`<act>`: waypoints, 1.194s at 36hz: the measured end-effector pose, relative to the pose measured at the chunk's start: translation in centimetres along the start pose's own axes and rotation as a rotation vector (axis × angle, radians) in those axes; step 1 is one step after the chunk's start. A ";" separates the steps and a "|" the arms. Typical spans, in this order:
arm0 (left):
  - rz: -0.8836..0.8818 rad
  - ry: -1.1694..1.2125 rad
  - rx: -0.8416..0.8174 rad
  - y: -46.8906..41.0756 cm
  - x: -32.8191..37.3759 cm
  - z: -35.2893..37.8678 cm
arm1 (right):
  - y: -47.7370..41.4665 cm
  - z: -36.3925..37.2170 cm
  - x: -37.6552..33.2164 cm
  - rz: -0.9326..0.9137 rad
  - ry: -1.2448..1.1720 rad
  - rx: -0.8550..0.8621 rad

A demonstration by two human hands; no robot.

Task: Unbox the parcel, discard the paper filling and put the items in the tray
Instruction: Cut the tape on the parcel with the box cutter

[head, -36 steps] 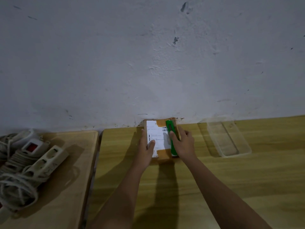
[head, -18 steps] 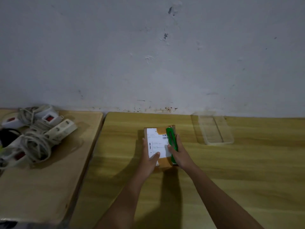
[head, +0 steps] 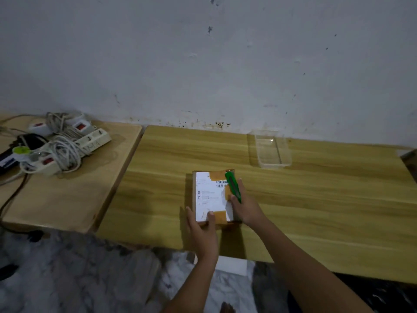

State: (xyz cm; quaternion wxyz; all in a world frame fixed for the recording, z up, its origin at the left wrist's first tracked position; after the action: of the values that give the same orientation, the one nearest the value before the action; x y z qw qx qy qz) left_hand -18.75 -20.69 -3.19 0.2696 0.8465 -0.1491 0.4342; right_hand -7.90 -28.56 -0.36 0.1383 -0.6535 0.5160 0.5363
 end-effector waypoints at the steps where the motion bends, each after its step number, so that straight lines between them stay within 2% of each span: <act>1: -0.007 0.007 0.015 0.1 0.3 0.2 | -0.1 -0.4 0.0 -0.006 0.035 0.010; 6: 0.051 -0.080 0.000 -1.4 1.4 -0.8 | -0.6 -1.8 0.1 -0.003 0.056 0.015; 11: 0.166 -0.207 -0.036 -6.3 1.9 -2.9 | -0.9 -2.4 -0.1 -0.037 -0.139 0.043; 14: 0.159 -0.246 -0.024 -10.4 2.6 -3.3 | -1.4 -2.6 -0.2 -0.046 -0.247 0.057; 18: 0.143 -0.344 0.037 -12.7 3.6 -3.1 | -1.9 -2.3 -0.4 -0.001 -0.350 -0.016; 22: 0.113 -0.319 0.072 -10.7 3.9 -1.6 | -2.5 -1.9 -0.4 -0.020 -0.307 -0.027; 26: 0.156 -0.309 0.026 -10.4 3.6 -1.4 | -3.5 -1.9 -1.0 -0.121 -0.231 0.066; 32: 0.321 -0.351 -0.296 -14.0 4.7 -2.9 | -4.6 -2.0 -2.0 -0.164 -0.119 0.158; 34: 0.341 -0.377 -0.355 -14.8 5.0 -3.2 | -4.7 -2.0 -2.3 -0.155 -0.086 0.180; 39: 0.324 -0.405 -0.377 -14.6 5.8 -3.2 | -4.4 -2.3 -2.7 -0.182 -0.058 0.262; 43: 0.260 -0.368 -0.332 -13.9 6.4 -2.8 | -4.0 -2.7 -2.8 -0.165 -0.057 0.326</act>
State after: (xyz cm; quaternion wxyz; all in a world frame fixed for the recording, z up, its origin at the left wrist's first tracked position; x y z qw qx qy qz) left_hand -10.10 -7.91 -1.22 0.3149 0.8291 -0.3722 0.2737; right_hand -2.77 -27.37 1.54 0.3008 -0.6469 0.5366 0.4506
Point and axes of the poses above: each hand's wrist, its own y-axis away from the middle knuckle, its own z-axis out of the palm, x = y × z, the point moved 1 cm from there along -y, towards the middle knuckle, and after that the axes turned 14 degrees about -y, right-handed, at the moved point
